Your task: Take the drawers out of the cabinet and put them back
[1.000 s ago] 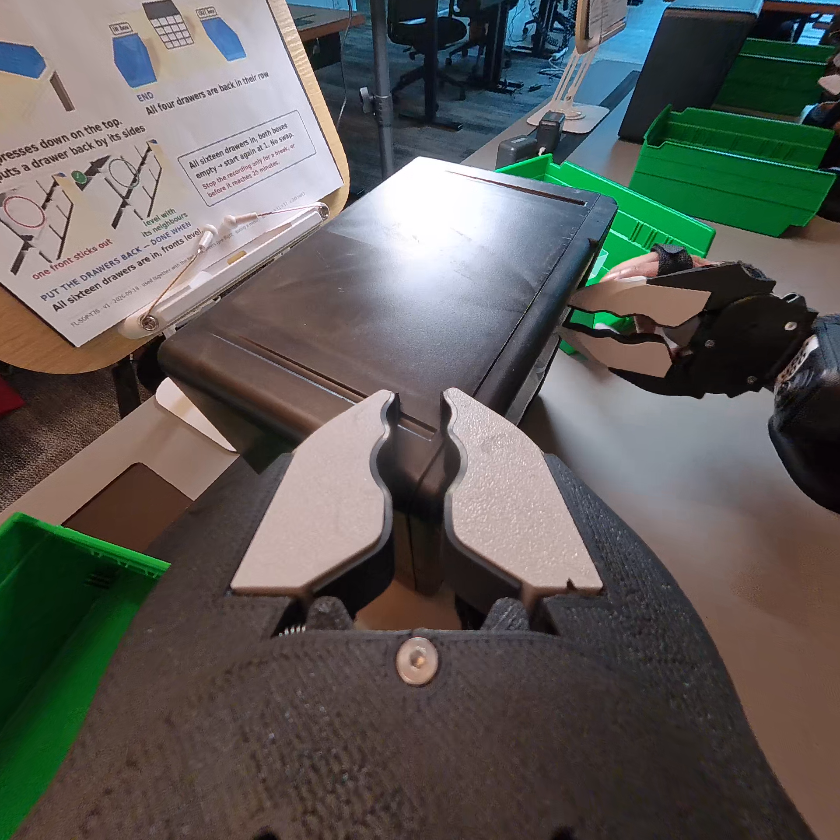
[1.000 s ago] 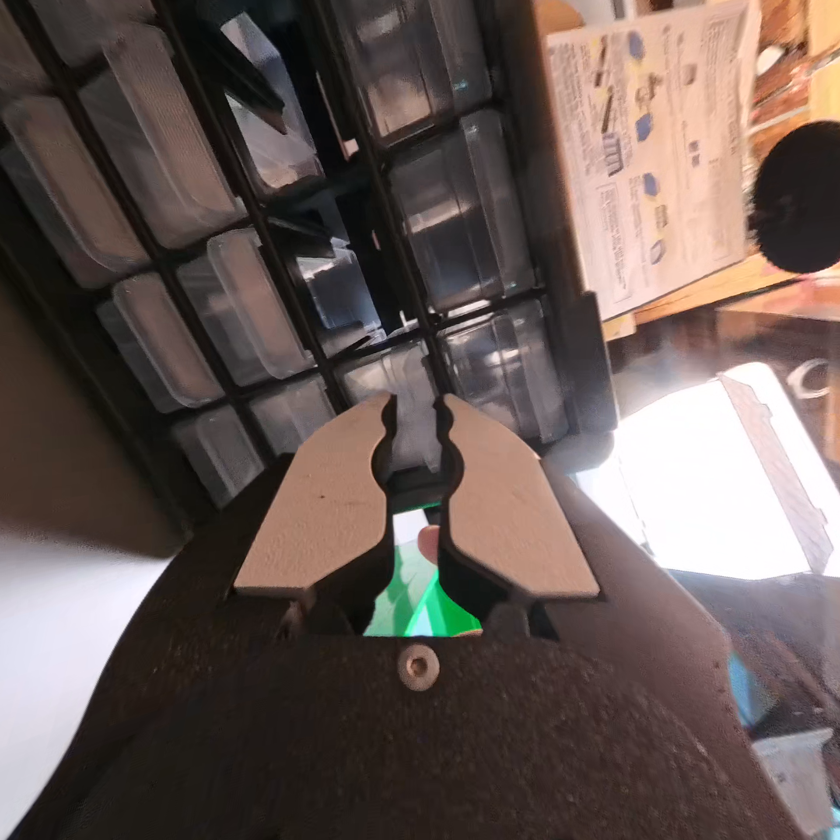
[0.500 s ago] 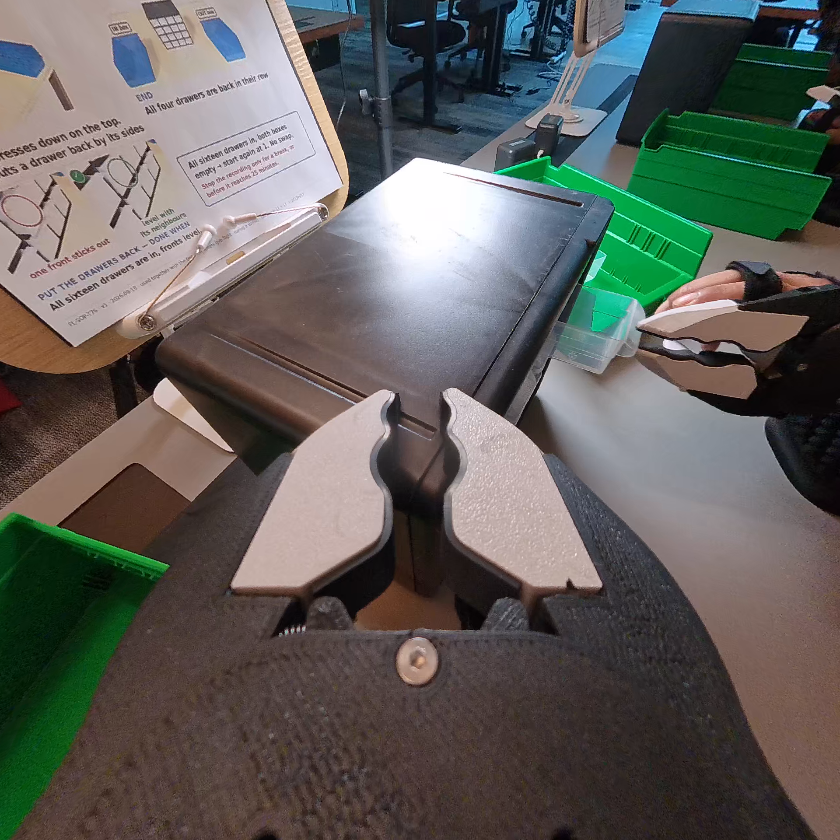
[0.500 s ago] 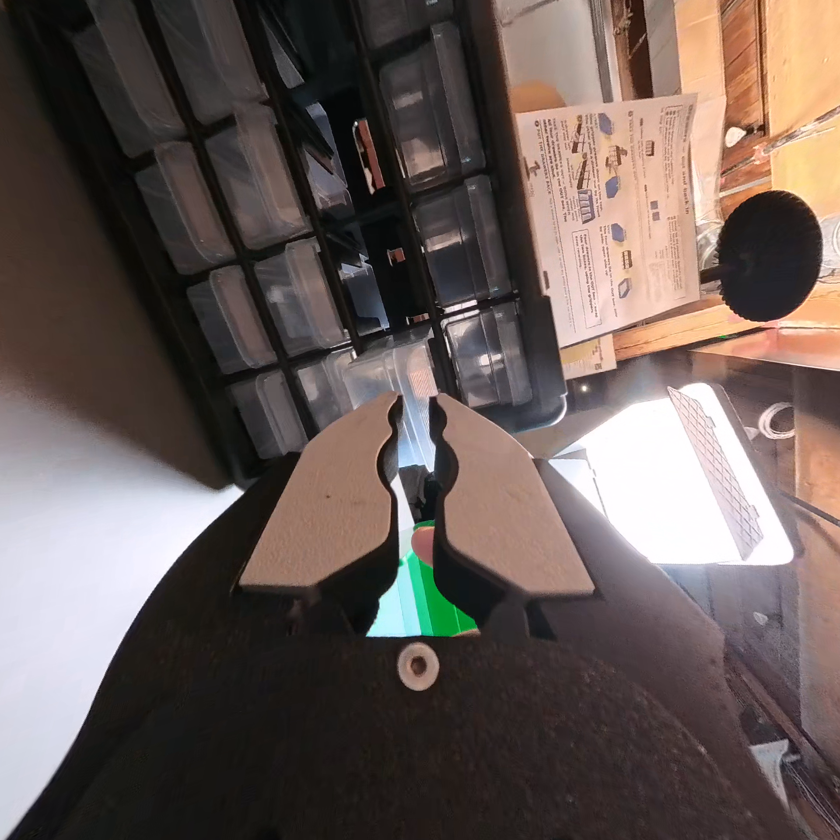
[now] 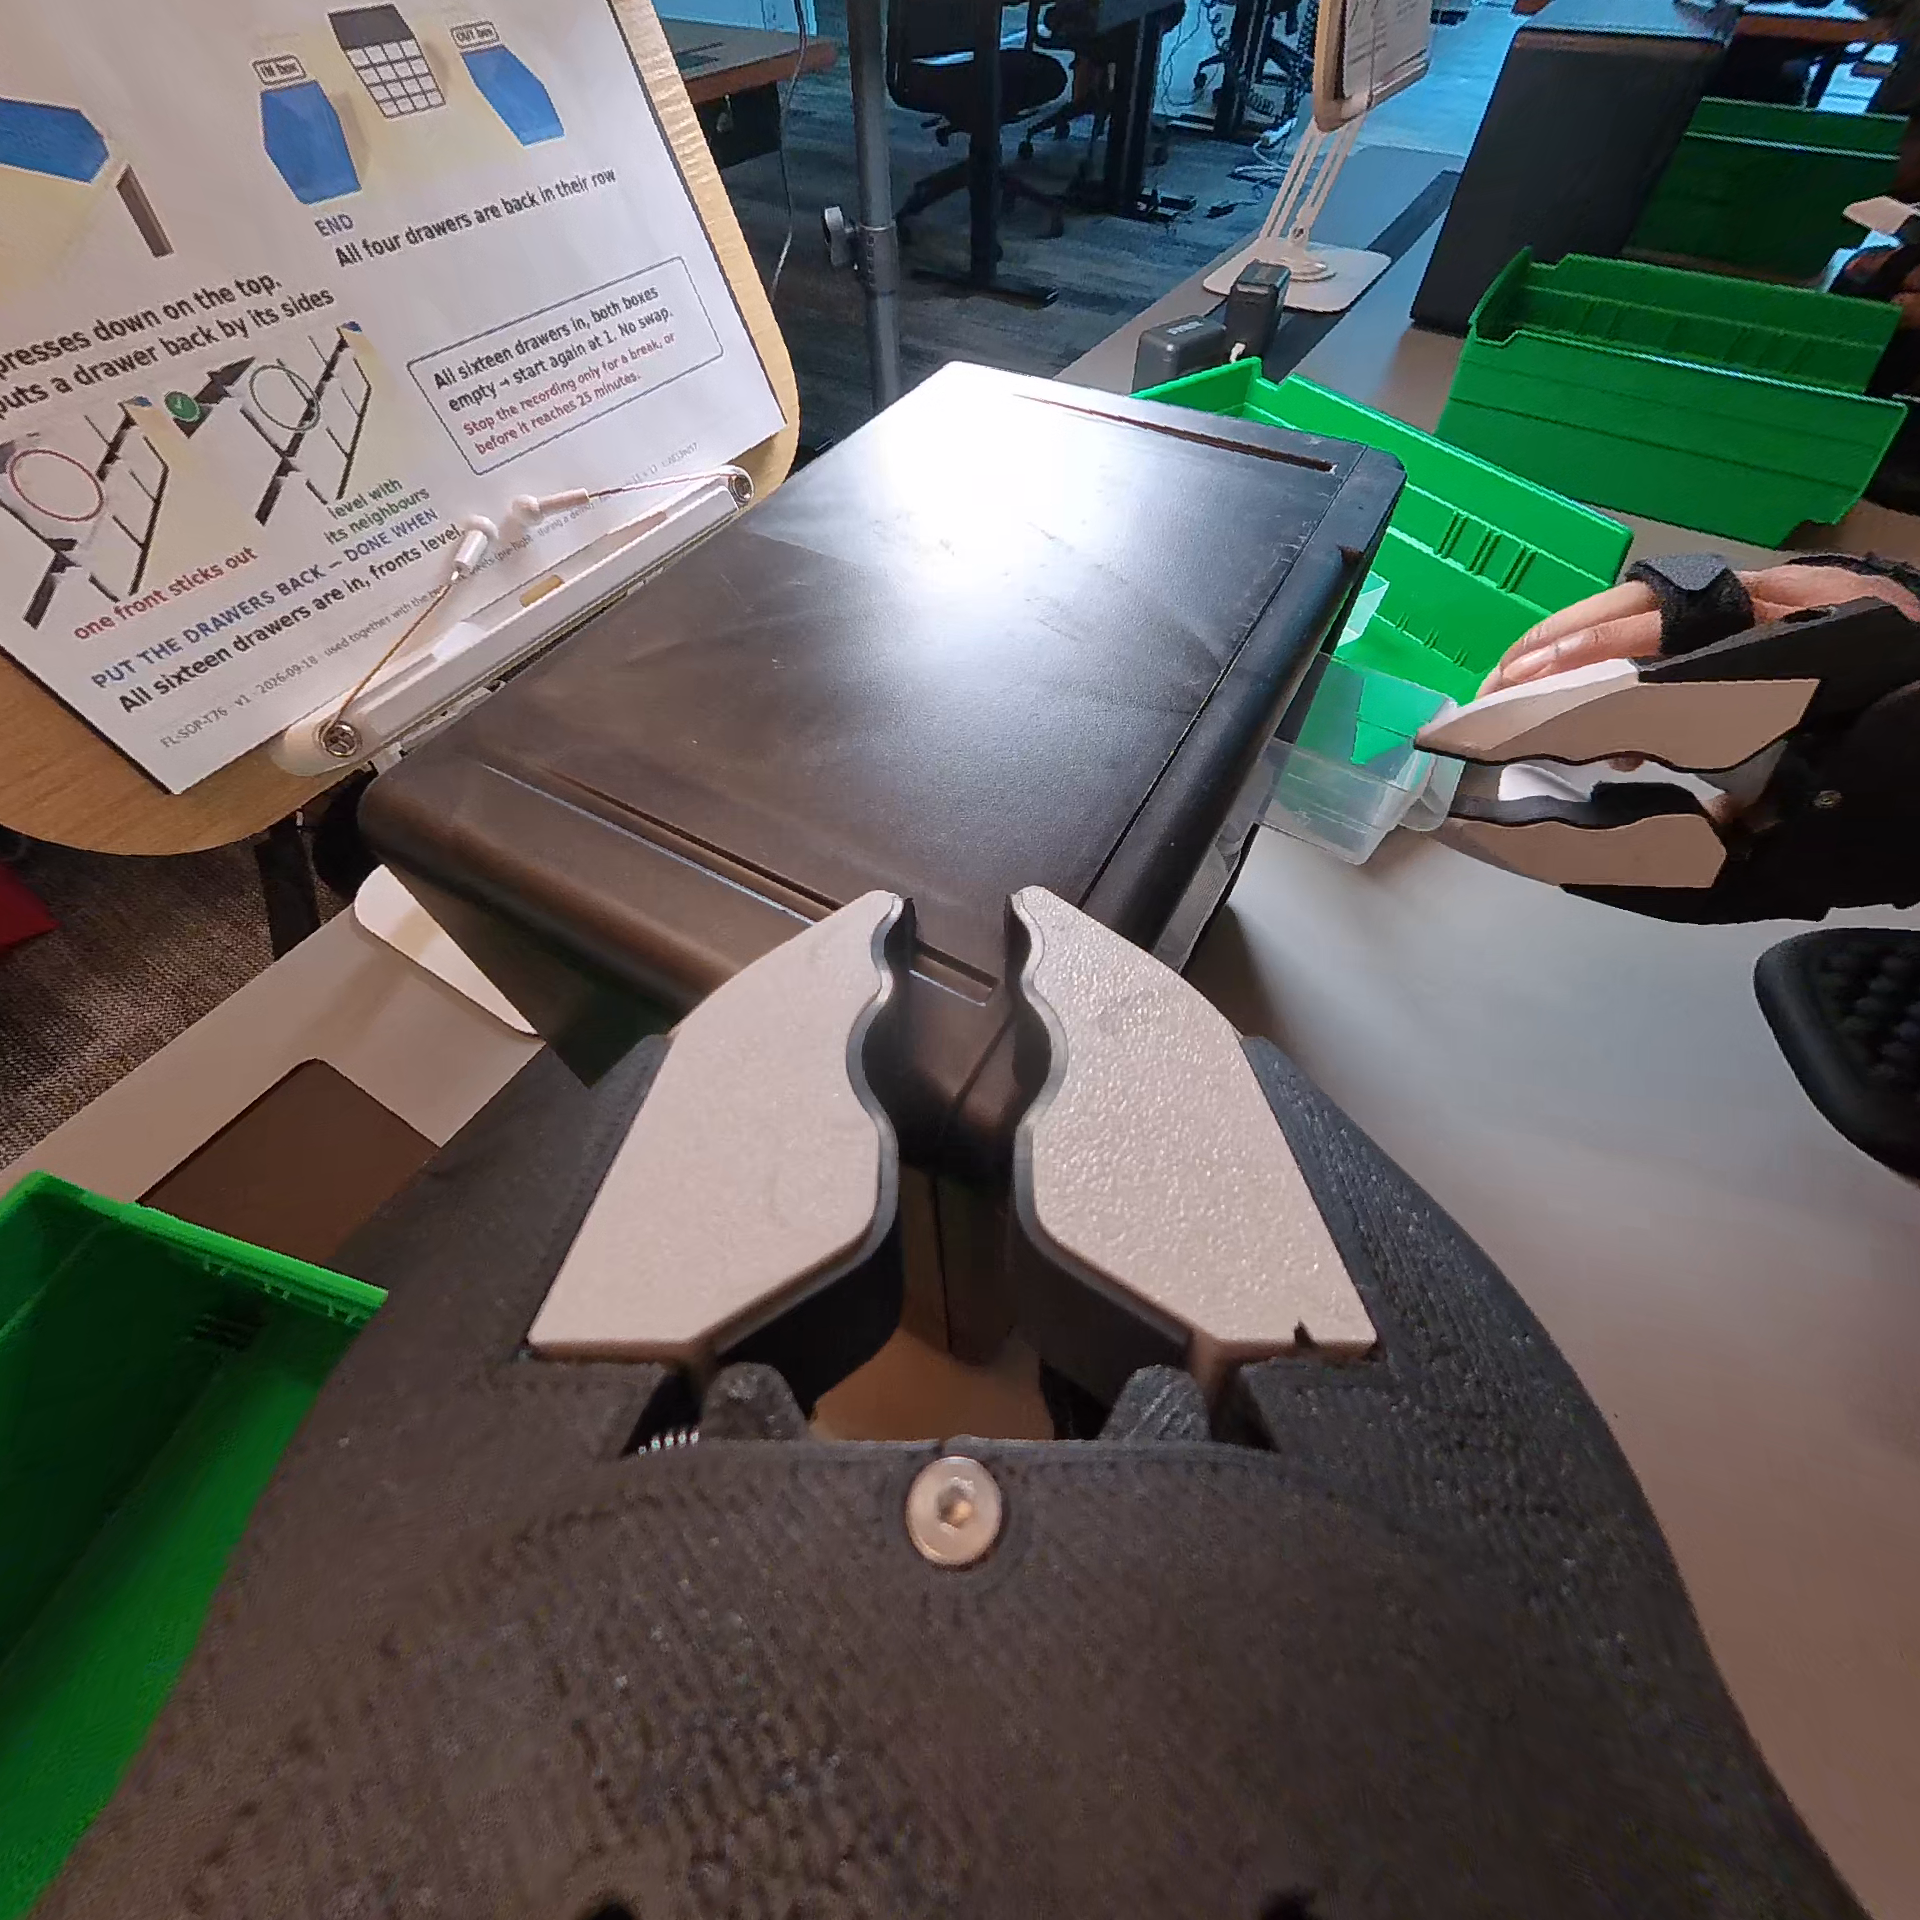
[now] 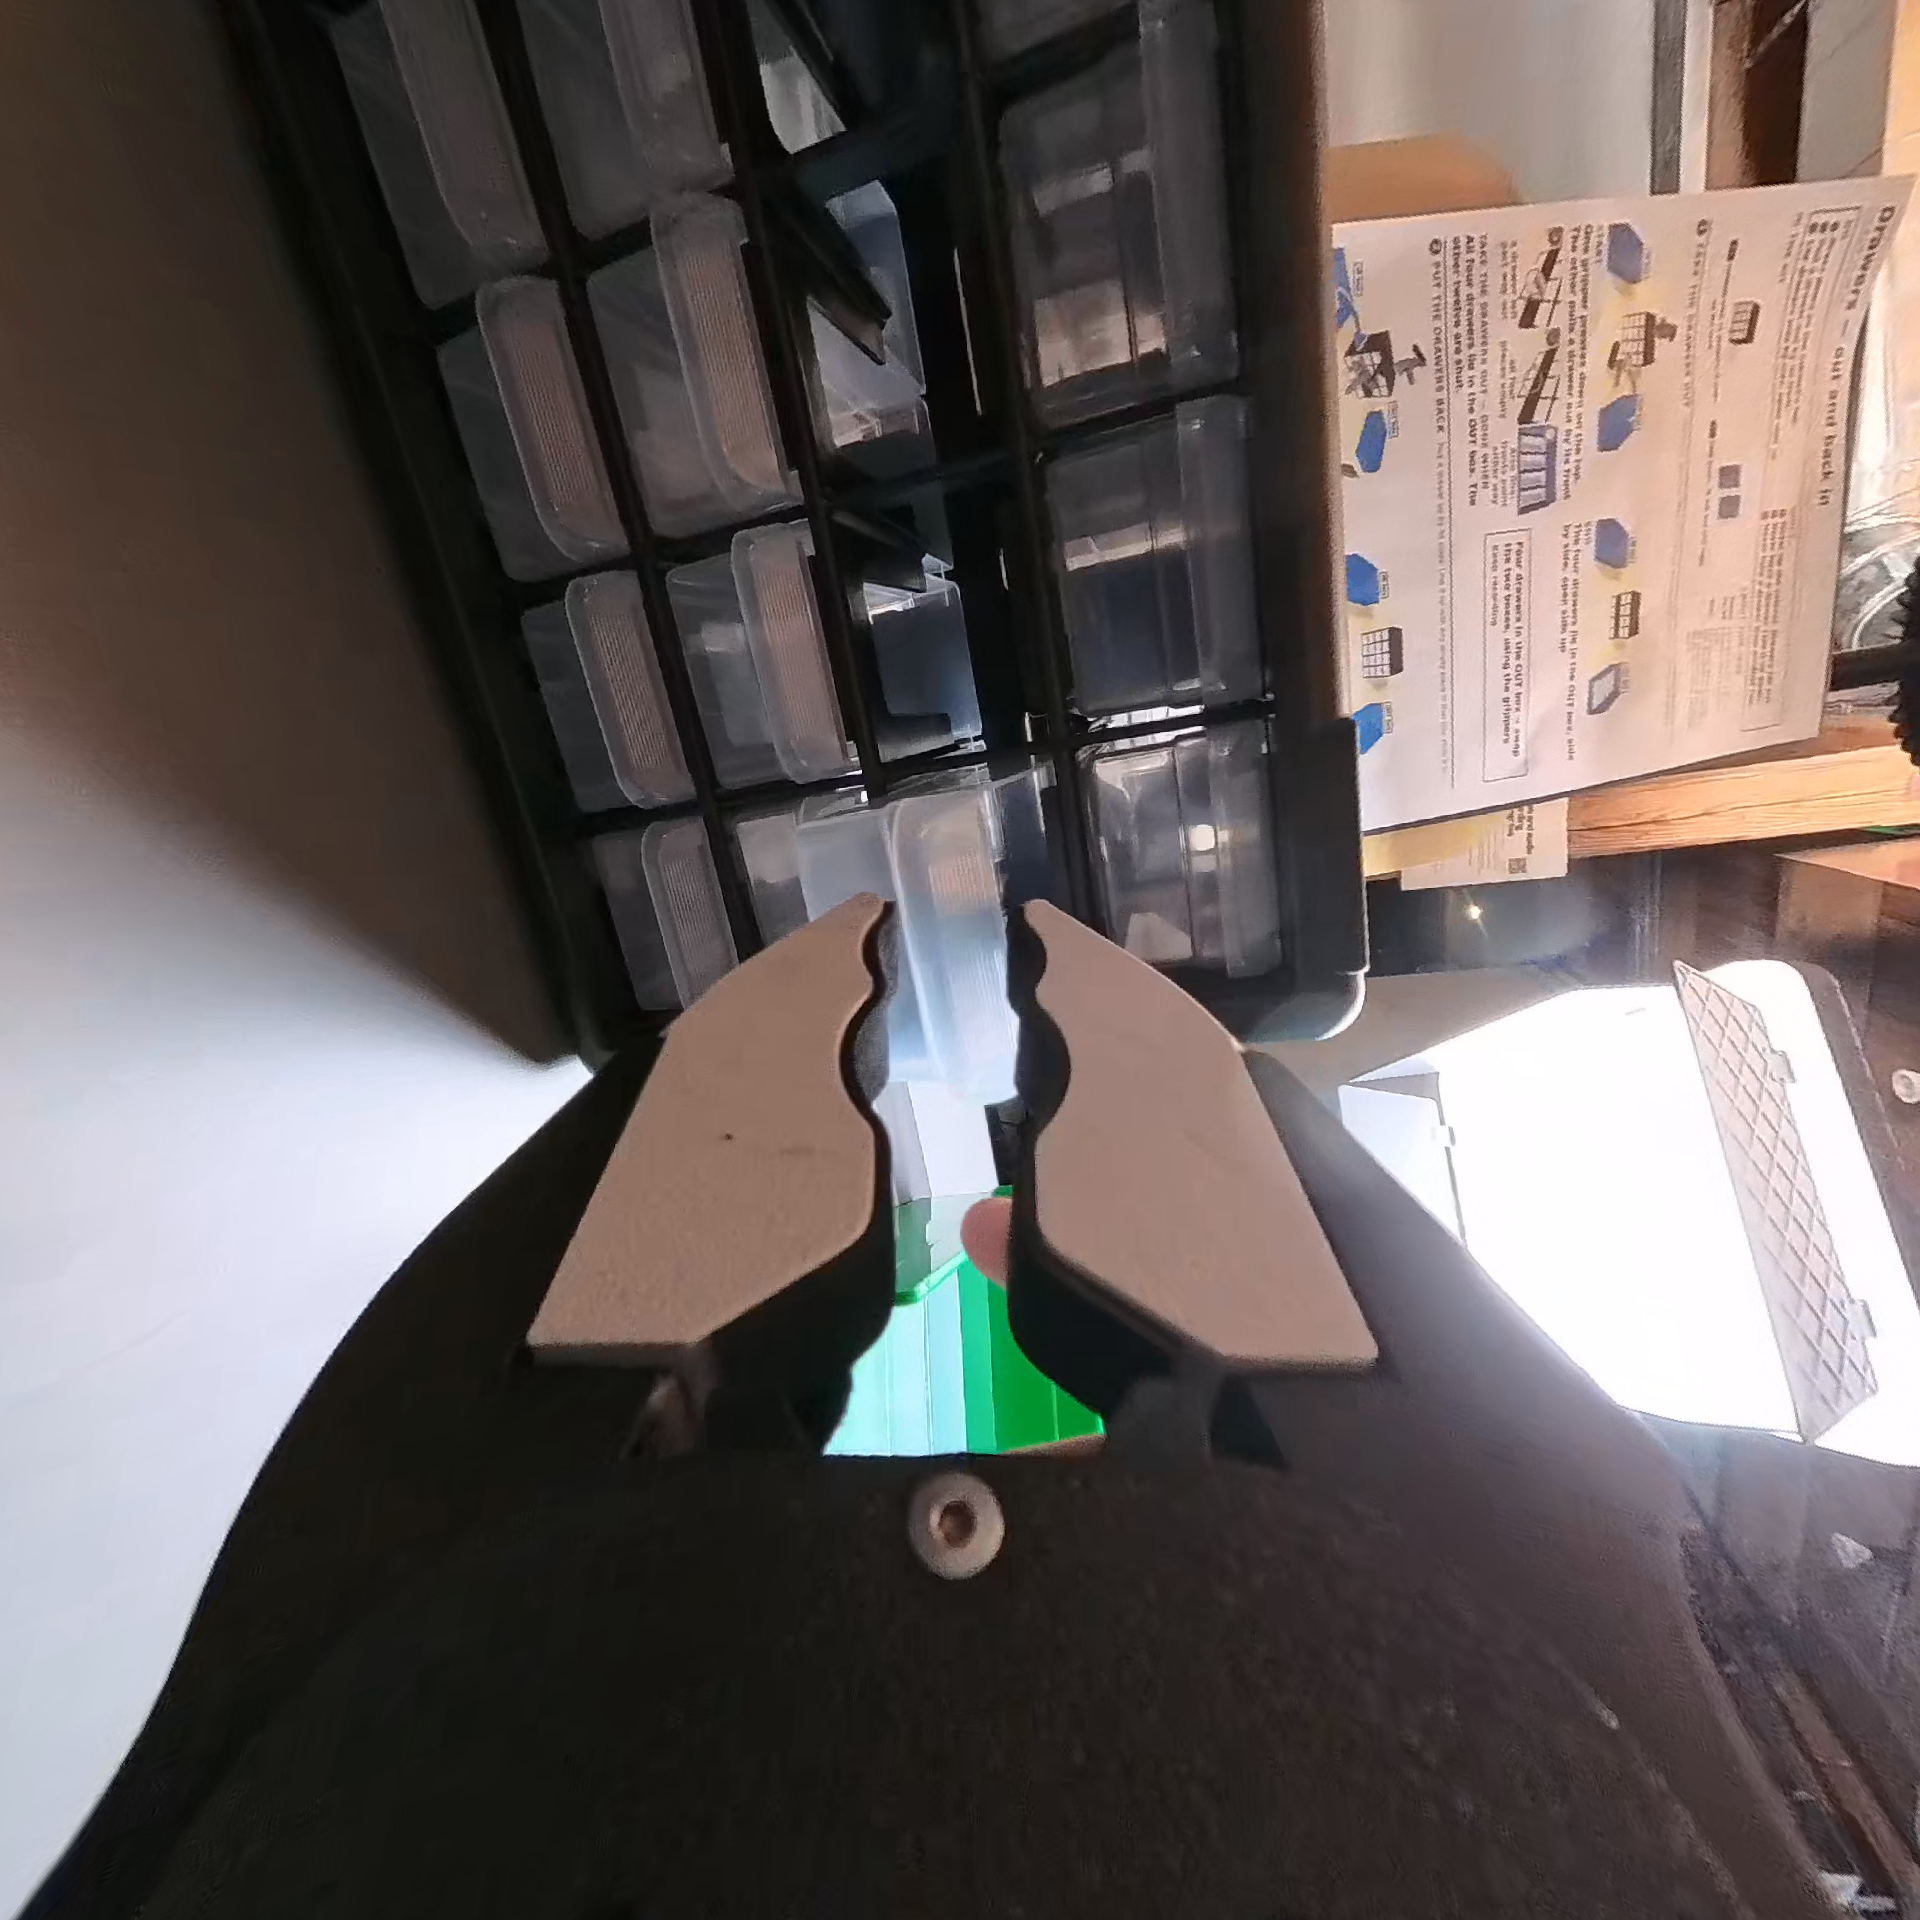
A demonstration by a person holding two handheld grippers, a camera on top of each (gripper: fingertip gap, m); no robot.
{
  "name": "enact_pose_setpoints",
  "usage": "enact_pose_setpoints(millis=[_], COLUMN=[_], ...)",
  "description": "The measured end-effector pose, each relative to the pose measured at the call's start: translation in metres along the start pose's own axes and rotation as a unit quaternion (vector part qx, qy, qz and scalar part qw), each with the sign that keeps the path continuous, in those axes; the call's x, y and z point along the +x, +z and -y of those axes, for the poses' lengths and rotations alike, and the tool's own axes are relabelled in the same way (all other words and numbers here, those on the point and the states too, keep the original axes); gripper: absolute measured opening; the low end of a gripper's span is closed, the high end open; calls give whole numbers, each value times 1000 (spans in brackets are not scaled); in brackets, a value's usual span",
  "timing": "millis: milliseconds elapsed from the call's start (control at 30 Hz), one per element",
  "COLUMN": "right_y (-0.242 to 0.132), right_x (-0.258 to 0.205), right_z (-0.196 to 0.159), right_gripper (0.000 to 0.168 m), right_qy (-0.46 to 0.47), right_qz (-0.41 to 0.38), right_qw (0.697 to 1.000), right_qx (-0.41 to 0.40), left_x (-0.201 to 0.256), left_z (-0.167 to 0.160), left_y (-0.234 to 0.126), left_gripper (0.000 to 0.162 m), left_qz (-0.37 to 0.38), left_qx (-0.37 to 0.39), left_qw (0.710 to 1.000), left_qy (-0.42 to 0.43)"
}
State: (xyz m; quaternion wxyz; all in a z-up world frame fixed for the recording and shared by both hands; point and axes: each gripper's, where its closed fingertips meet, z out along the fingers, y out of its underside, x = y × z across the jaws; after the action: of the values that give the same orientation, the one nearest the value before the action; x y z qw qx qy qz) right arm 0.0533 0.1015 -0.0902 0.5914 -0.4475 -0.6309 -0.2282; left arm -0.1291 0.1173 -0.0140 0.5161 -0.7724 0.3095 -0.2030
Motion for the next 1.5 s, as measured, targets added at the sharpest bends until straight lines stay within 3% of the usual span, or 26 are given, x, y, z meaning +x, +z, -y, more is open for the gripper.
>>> enact_pose_setpoints(millis=[367, 733, 1000, 1233, 1500], right_y=[-12, -4, -6, -50, -104], right_x=[-3, -7, -3, -13, -1], right_z=[0, -7, -3, 5, 15], right_gripper=[19, 30, 22, 18, 16], right_qy=[-12, -20, -25, -14, 89], right_qz=[24, 63, 59, 79, 64], right_qw=[1000, 998, 998, 997, 992], right_qx=[2, -19, -18, 10, 58], left_x=[0, 1, 1, 1, 2], left_z=[0, 0, 0, 0, 0], left_y=[0, 0, 0, 0, 0], left_gripper=[16, 16, 15, 15, 15], left_qz=[0, 0, 1, -1, -4], left_qx=[0, -1, 0, 0, 2], left_qw=[1000, 1000, 1000, 1000, 1000], left_qy=[1, 2, 3, 4, 1])
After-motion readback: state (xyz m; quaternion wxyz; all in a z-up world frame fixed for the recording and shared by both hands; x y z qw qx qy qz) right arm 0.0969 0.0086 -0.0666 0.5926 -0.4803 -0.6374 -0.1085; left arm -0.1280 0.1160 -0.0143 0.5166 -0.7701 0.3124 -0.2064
